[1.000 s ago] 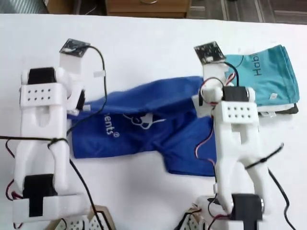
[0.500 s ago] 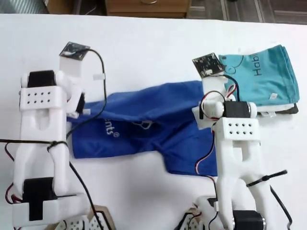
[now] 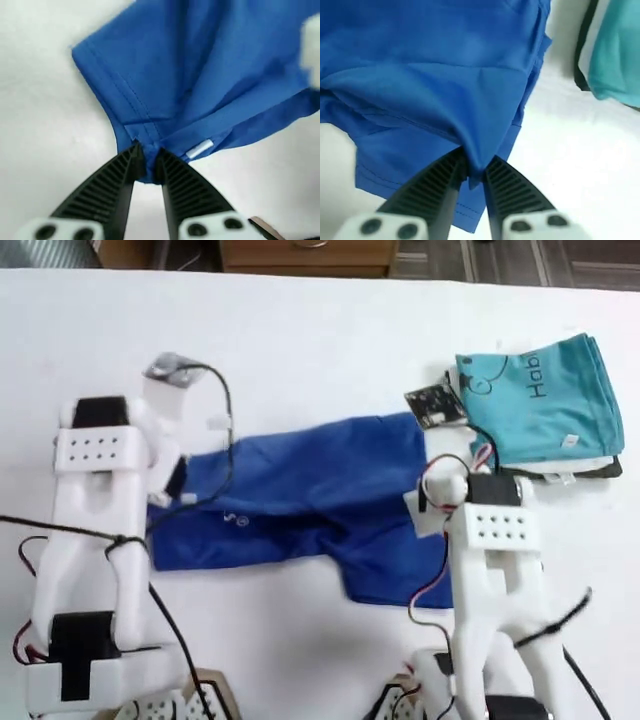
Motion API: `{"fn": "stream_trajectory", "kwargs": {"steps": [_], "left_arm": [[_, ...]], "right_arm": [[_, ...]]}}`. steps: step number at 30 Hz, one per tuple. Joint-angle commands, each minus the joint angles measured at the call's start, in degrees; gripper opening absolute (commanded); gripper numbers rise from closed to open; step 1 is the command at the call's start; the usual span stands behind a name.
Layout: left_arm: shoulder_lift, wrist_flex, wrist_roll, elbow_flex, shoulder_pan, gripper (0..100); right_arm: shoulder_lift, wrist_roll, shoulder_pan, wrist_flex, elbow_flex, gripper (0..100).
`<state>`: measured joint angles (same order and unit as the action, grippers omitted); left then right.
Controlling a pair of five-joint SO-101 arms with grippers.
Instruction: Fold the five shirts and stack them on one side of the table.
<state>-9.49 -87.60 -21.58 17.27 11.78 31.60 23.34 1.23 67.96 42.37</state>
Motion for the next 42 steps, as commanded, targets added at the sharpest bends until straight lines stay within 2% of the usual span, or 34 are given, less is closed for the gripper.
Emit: {"fn": "stream_trajectory", "kwargs": {"steps": [1, 8, 27, 34, 42], "left_arm": [[-2.6, 3.5, -0.8, 3.0, -0.6, 3], [-2.6, 11.3, -0.8, 12.0, -0.7, 3], [-3.0, 8.4, -0.8, 13.8, -1.1, 3], [-8.5, 5.0, -0.6, 14.4, -4.8, 3], [-9.8, 7.4, -0.8, 17.4, -4.7, 3]], "right_arm": [[5.0, 3.0, -2.6, -0.7, 1.1, 2.1], [6.8, 5.5, -6.3, -0.9, 5.1, 2.1], [7.3, 5.5, -5.8, 1.8, 8.5, 2.1], [7.3, 5.5, -6.0, 6.1, 6.8, 2.1], [8.0, 5.5, -5.8, 8.4, 6.4, 2.1]]}}
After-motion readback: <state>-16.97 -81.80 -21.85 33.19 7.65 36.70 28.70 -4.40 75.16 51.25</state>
